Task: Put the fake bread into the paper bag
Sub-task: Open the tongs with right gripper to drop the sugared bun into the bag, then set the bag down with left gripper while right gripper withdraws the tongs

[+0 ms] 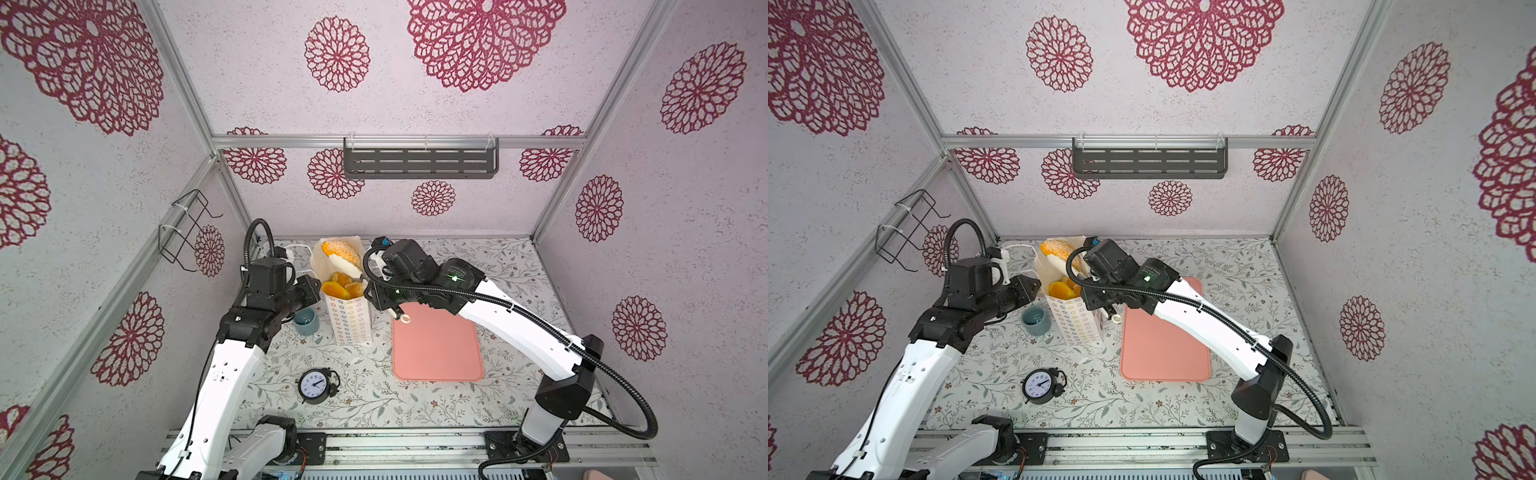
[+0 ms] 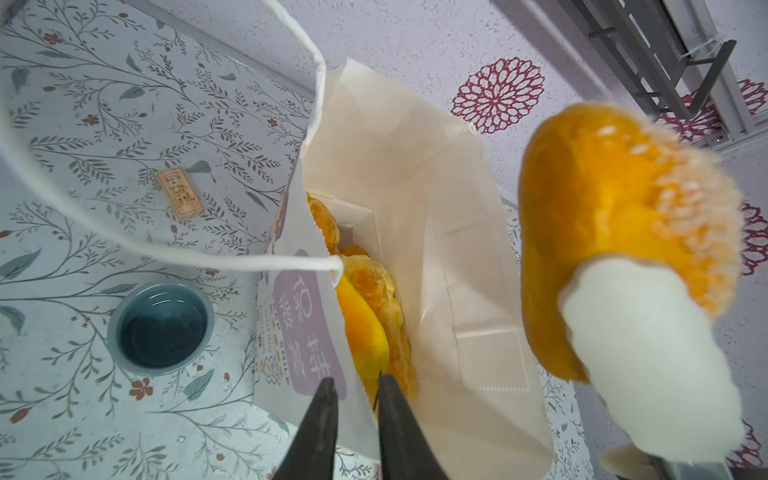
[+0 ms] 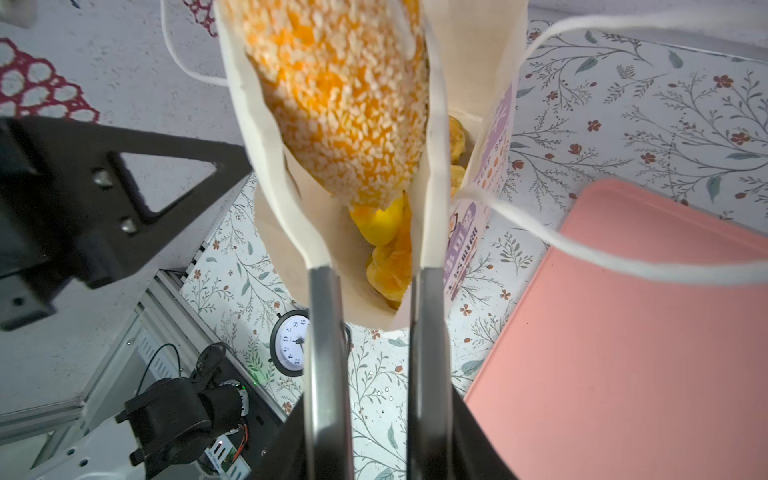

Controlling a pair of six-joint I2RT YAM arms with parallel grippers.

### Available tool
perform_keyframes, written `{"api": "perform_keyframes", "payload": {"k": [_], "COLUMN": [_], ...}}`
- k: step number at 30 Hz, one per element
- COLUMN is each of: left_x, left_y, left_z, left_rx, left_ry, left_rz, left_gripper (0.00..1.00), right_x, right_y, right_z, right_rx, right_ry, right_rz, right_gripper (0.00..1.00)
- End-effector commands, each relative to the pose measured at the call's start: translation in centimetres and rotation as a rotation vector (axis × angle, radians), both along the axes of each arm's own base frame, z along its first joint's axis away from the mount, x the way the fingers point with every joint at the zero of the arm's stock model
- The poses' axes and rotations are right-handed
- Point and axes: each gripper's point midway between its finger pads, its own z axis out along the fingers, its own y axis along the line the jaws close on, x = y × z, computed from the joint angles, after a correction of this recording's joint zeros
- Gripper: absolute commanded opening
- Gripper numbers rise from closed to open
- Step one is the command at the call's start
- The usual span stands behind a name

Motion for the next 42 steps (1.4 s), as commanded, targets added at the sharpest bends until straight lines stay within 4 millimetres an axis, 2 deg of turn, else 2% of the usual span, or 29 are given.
{"api": "perform_keyframes", "payload": {"k": [1, 4, 10, 14, 17, 20, 23, 26, 28, 31, 32, 34, 37, 40, 42], "left_x": [-0.6, -0.8, -0.8, -1.0, -1.3, -1.6, -1.7, -1.8, -1.8, -1.7, -1.7, -1.5, -1.5, -1.7, -1.8], "left_y": [1.0, 1.3, 1.4, 1.3, 0.8, -0.4, -2.5, -5.0, -7.3, -10.3, -11.3, -13.6, -17.1, -20.1, -21.7], "left_z": [-0.3, 0.0, 1.3, 2.1, 2.9, 4.2, 5.8, 6.8, 7.1, 7.1, 7.0, 6.7, 6.0, 5.5, 5.2], "left_rx": [0.033, 0.037, 0.048, 0.058, 0.068, 0.109, 0.168, 0.223, 0.234, 0.217, 0.202, 0.156, 0.120, 0.101, 0.079], "left_ry": [0.004, -0.007, -0.035, -0.050, -0.073, -0.109, -0.142, -0.167, -0.184, -0.202, -0.207, -0.211, -0.204, -0.194, -0.188], "left_rz": [0.030, 0.041, 0.035, 0.026, 0.003, -0.030, -0.076, -0.135, -0.186, -0.246, -0.266, -0.312, -0.385, -0.446, -0.477], "left_gripper": [0.24, 0.29, 0.44, 0.48, 0.51, 0.53, 0.55, 0.56, 0.56, 0.56, 0.56, 0.56, 0.56, 0.56, 0.56], "right_x": [0.4, 0.4, 0.5, 1.1, 1.4, 1.7, 2.5, 3.9, 4.4, 4.6, 4.7, 5.1, 6.1, 7.0, 7.4], "right_y": [-0.3, -0.2, -0.4, -2.3, -5.2, -9.4, -15.7, -23.6, -29.3, -35.9, -37.3, -39.6, -41.4, -42.3, -42.7], "right_z": [3.9, 3.9, 4.6, 5.9, 7.5, 8.9, 8.5, 4.6, 0.8, -5.2, -7.2, -11.6, -16.9, -20.9, -22.7], "right_rx": [0.077, 0.078, 0.083, 0.062, 0.039, 0.023, -0.014, -0.039, -0.090, -0.196, -0.218, -0.208, -0.186, -0.220, -0.267], "right_ry": [-0.069, -0.070, -0.091, -0.146, -0.208, -0.274, -0.312, -0.268, -0.229, -0.159, -0.123, -0.023, 0.099, 0.189, 0.221], "right_rz": [-0.023, -0.020, -0.023, -0.084, -0.165, -0.267, -0.416, -0.604, -0.755, -0.920, -0.955, -0.997, -1.015, -1.001, -0.995], "right_gripper": [0.45, 0.49, 0.52, 0.48, 0.47, 0.45, 0.45, 0.45, 0.46, 0.50, 0.50, 0.49, 0.48, 0.47, 0.47]}}
